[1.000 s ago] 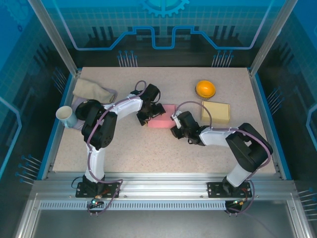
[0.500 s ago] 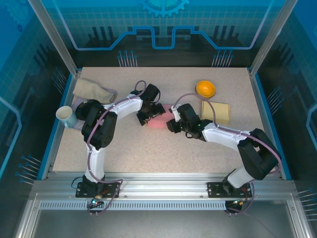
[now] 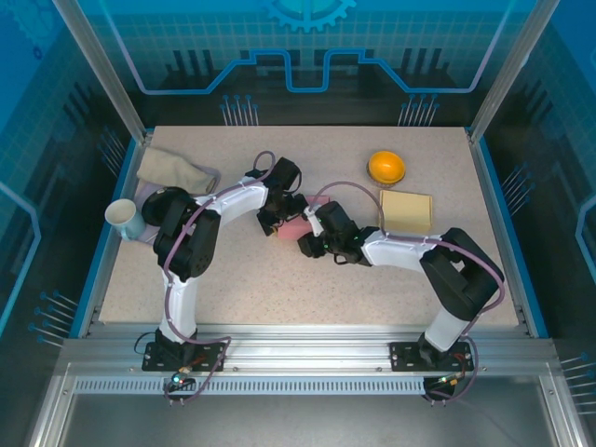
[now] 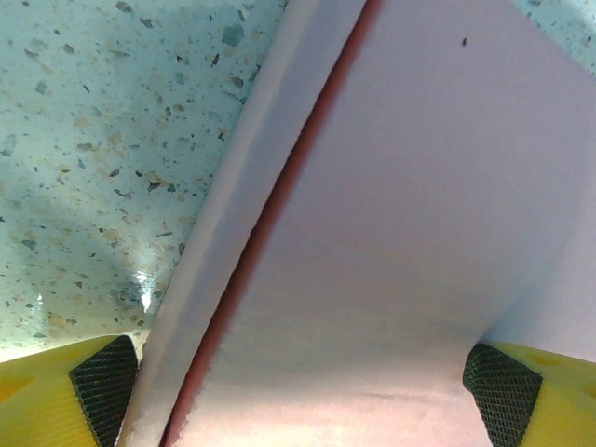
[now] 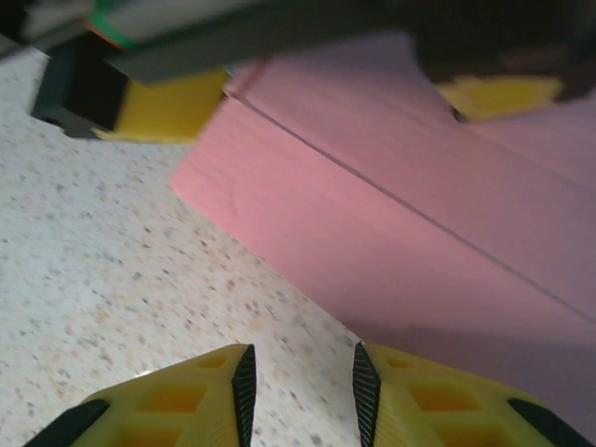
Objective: Fold the paper box
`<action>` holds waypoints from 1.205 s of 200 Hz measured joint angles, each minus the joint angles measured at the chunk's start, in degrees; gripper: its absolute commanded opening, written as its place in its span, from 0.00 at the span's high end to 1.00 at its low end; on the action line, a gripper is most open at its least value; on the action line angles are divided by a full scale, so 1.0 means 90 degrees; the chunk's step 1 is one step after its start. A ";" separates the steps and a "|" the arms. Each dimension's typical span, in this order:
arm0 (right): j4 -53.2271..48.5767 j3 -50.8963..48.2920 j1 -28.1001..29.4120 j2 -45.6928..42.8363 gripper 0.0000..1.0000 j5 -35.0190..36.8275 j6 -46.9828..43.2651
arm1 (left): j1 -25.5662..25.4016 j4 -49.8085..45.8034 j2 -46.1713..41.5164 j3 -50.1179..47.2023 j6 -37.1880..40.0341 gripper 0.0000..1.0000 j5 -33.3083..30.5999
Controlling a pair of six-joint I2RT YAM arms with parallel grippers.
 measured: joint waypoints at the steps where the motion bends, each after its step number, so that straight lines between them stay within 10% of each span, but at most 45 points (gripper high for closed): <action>1: 0.0002 0.0002 0.0005 0.0002 0.65 0.0000 0.0005 | 0.0000 0.0000 0.0000 0.0000 0.0000 0.04 -0.0002; 241: 0.0418 0.0119 -0.0447 0.0189 0.67 -0.0036 0.1909 | 0.0049 0.0197 0.0046 -0.0005 0.0017 0.04 0.0002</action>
